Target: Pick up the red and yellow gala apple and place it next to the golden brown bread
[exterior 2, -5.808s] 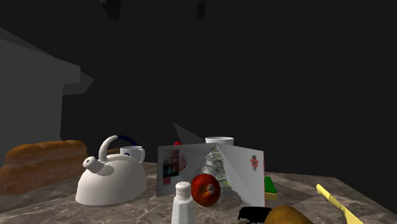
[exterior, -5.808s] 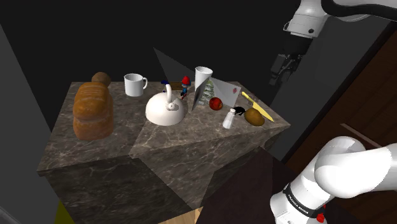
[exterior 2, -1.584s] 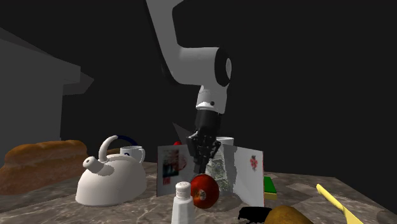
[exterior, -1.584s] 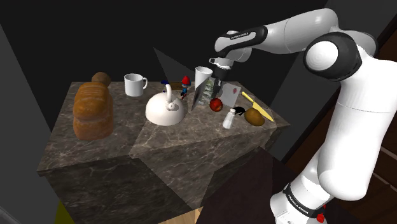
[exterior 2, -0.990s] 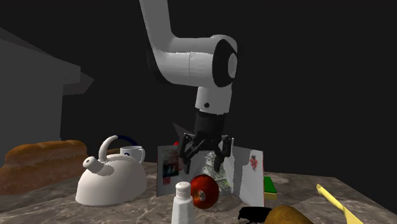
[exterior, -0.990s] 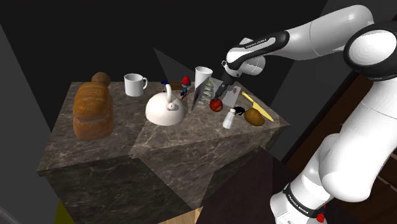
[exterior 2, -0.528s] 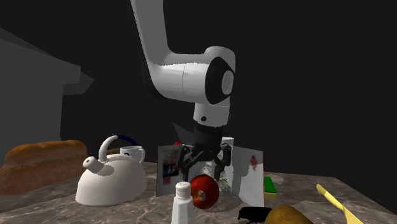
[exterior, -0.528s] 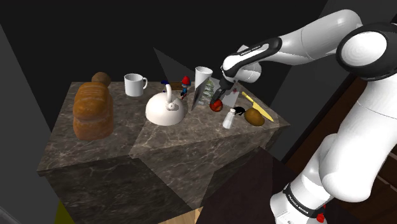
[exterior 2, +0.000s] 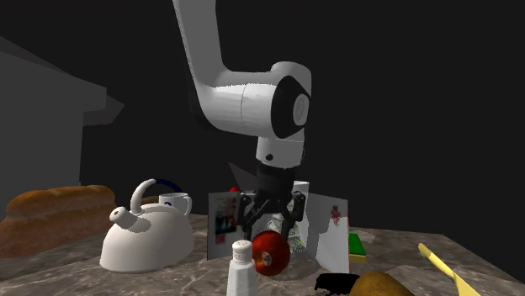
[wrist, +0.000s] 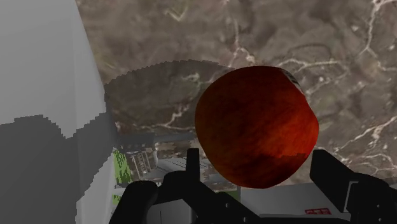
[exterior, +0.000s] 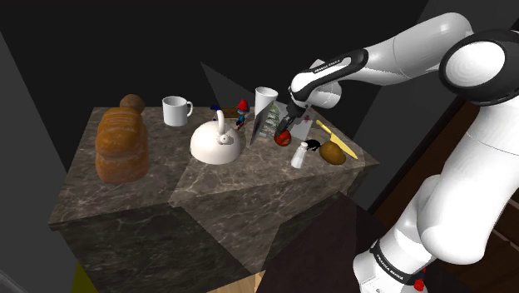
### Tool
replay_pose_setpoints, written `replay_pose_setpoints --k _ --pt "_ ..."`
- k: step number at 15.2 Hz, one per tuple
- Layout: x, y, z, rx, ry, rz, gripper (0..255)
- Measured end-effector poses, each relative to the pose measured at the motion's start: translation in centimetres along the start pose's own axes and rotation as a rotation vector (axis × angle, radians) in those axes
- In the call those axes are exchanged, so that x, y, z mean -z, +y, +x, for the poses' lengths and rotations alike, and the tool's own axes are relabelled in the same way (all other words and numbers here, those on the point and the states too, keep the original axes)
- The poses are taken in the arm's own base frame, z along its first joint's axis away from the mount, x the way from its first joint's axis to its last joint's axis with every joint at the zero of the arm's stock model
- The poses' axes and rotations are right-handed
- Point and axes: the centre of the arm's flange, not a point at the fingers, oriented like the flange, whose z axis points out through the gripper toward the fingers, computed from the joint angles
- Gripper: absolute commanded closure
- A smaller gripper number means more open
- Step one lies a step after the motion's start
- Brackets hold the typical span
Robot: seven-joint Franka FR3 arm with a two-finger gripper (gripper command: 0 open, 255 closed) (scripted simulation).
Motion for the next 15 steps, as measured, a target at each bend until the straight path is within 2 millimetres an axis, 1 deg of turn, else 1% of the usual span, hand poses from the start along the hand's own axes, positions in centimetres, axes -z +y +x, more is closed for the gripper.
replay_pose_setpoints --k 9,15 --pt "0.2 -0.1 0.1 0.000 0.000 0.001 255" --pt "3.0 -0.1 0.8 0.000 -0.002 0.001 255"
